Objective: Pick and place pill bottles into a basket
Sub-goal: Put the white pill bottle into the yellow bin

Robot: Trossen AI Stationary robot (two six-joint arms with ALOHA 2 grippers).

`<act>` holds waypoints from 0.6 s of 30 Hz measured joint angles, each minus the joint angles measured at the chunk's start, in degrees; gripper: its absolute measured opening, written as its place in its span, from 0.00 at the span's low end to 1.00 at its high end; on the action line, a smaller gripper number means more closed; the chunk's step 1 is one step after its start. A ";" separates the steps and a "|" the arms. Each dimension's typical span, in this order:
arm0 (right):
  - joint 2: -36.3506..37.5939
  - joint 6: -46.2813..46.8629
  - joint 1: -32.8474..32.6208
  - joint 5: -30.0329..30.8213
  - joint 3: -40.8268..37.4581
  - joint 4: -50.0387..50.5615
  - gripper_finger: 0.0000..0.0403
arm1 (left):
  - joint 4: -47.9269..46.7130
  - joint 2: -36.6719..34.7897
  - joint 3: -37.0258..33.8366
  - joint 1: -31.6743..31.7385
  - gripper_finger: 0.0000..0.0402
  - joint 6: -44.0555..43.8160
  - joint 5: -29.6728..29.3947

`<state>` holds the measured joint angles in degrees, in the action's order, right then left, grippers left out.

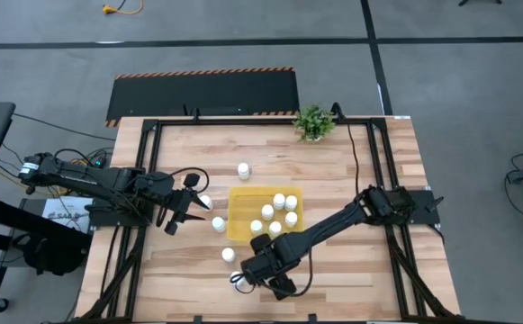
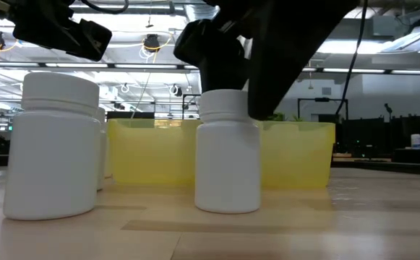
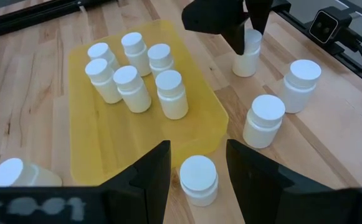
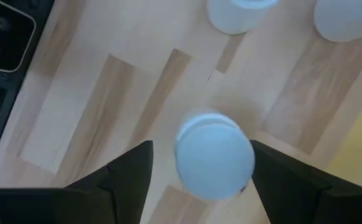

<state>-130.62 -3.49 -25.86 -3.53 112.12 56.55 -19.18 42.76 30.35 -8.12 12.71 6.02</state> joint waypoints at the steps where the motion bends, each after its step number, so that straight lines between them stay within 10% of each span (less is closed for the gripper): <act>1: -0.01 -0.01 -0.01 -0.01 0.00 0.12 0.62 | 0.01 0.00 0.00 0.00 0.36 -0.02 0.00; 18: 0.00 0.44 0.58 0.68 0.00 0.08 0.61 | 0.00 0.00 0.00 0.00 0.36 -0.02 0.00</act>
<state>-130.62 -3.05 -25.28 -2.85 112.12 56.63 -19.18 42.76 30.35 -8.12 12.69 6.02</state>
